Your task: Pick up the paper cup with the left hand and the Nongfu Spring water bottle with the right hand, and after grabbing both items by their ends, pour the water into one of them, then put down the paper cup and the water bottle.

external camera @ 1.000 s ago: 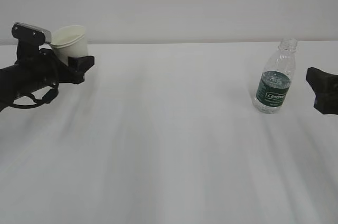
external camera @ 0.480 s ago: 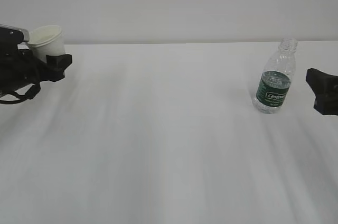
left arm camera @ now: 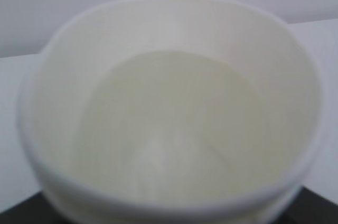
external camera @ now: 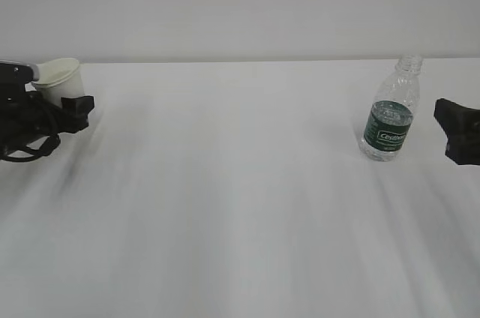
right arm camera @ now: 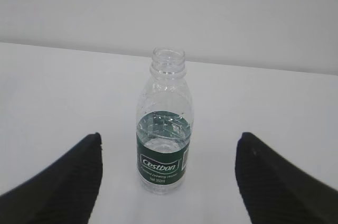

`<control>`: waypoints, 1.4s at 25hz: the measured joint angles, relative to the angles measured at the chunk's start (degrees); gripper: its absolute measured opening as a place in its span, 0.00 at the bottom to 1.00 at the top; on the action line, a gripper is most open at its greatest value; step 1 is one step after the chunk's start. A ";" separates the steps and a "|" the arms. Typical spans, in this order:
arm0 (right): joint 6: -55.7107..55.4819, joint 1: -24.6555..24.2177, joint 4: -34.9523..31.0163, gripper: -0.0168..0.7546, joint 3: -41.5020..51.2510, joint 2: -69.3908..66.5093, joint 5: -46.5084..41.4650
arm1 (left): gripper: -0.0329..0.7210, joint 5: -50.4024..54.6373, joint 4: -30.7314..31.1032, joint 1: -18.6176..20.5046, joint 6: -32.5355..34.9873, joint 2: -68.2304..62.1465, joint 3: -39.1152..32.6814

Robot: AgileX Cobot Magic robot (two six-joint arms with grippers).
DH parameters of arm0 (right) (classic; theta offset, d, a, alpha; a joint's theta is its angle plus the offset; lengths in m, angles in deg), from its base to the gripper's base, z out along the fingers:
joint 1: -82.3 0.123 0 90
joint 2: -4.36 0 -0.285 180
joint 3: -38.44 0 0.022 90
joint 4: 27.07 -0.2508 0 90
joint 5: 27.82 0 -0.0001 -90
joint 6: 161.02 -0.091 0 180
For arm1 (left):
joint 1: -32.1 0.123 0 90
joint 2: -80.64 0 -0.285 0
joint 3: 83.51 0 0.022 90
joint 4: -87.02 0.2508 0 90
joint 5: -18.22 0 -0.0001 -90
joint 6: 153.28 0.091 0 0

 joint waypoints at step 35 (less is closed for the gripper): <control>0.00 0.00 0.00 0.78 0.00 0.00 -0.91 | 0.64 -10.48 -12.07 0.00 7.89 -8.92 0.00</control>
